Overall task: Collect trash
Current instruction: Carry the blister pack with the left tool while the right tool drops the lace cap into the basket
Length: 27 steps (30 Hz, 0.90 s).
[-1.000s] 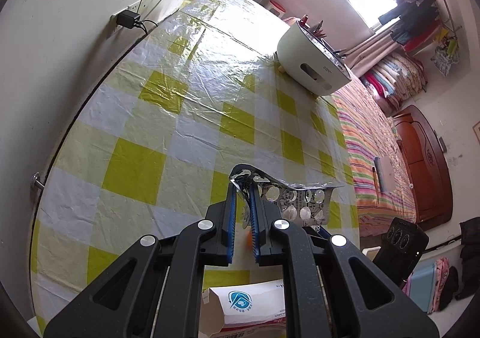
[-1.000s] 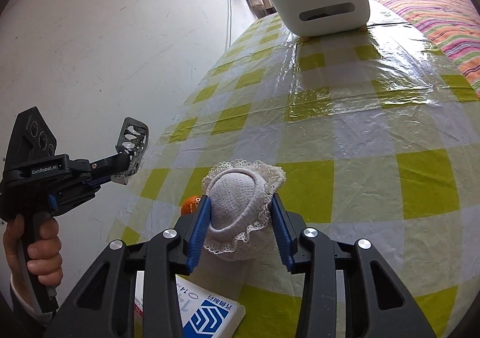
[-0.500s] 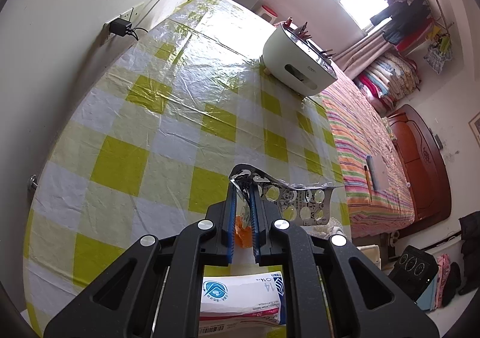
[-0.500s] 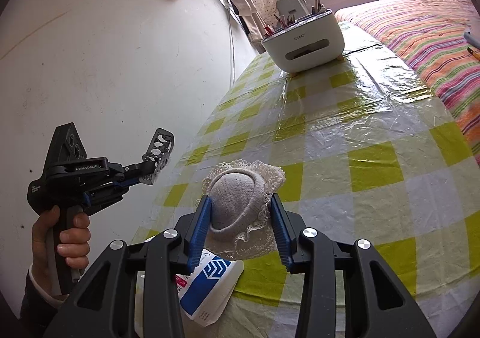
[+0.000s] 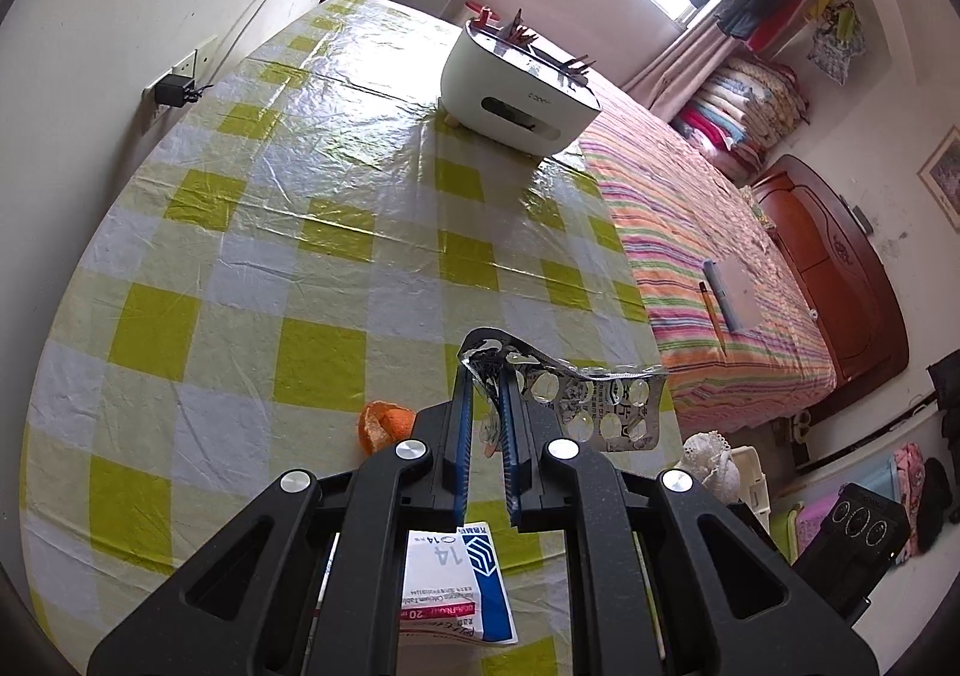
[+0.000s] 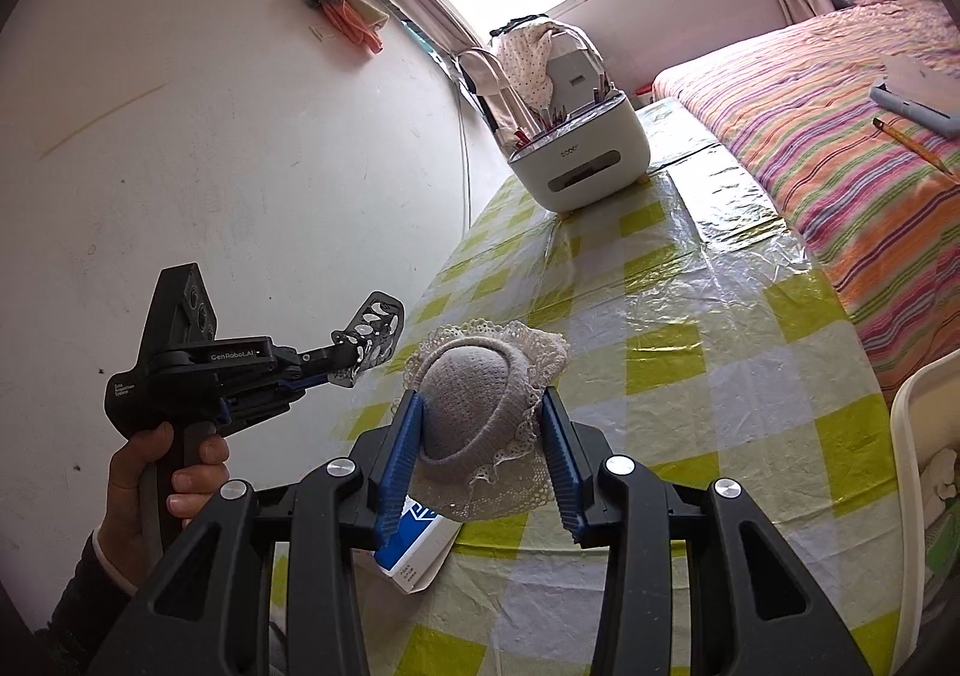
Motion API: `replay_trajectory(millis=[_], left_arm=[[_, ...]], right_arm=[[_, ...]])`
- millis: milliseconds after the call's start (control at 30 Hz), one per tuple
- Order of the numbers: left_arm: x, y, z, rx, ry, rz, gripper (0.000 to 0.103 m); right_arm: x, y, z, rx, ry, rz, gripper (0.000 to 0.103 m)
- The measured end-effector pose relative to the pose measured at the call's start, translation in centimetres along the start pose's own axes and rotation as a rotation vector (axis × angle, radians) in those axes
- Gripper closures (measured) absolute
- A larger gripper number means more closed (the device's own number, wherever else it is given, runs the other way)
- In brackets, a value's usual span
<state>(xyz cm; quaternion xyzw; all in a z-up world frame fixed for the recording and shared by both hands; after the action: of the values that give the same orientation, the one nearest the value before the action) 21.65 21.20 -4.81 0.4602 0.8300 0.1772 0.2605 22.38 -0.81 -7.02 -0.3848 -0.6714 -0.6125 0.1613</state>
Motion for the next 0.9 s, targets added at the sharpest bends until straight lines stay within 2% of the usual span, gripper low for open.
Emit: replay_trajectory(millis=[900], left_arm=[[-8.9,-3.8,1.2,0.024,-0.009,0.203,0.094]], right_arm=[[-3.1,1.8,-9.9,-0.193,-0.026,0.062,0.064]])
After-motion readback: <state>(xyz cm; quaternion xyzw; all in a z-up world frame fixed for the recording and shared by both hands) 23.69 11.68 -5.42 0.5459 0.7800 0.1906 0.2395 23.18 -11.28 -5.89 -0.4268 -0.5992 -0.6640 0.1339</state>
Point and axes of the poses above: each gripper's, at about its wrist camera, not at the fingertips, and z roughly the way its jaws point, x to its left, y to its top, the point moved 9 cm from there along z, roughly the way its jaws point, and after that the axes turned 15 degrees about y, right-handed, at the moved point
